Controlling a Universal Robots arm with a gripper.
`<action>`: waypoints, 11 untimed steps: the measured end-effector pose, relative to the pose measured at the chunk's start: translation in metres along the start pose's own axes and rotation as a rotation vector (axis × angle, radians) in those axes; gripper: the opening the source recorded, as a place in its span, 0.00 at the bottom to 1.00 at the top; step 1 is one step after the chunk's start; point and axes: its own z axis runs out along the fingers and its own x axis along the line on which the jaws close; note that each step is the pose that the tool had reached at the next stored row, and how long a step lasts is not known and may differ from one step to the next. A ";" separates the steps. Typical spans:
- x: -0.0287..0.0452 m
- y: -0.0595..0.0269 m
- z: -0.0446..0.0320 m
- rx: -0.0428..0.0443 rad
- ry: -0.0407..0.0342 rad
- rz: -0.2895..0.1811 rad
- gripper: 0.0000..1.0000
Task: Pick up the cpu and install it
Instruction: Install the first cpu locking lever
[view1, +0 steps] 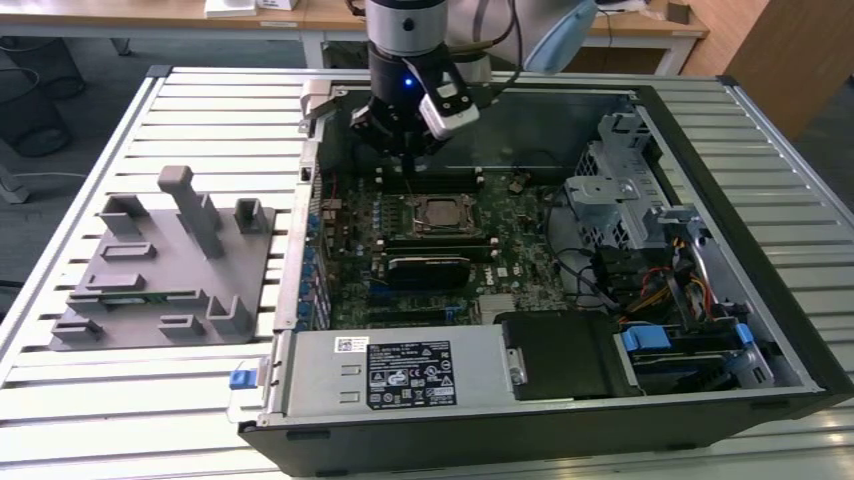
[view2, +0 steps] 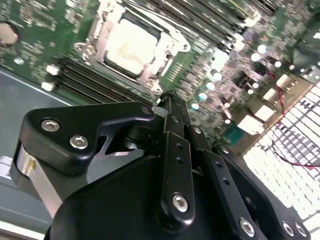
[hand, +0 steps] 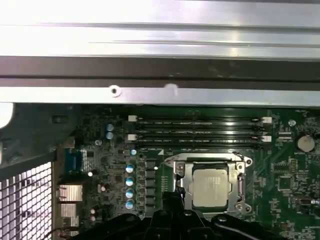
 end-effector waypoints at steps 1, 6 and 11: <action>0.0025 0.0000 0.0003 0.0002 0.0002 0.000 0.11; 0.0131 -0.0001 0.0031 0.0001 0.0000 0.000 0.11; 0.0175 0.0004 0.0048 -0.0003 0.0001 0.000 0.11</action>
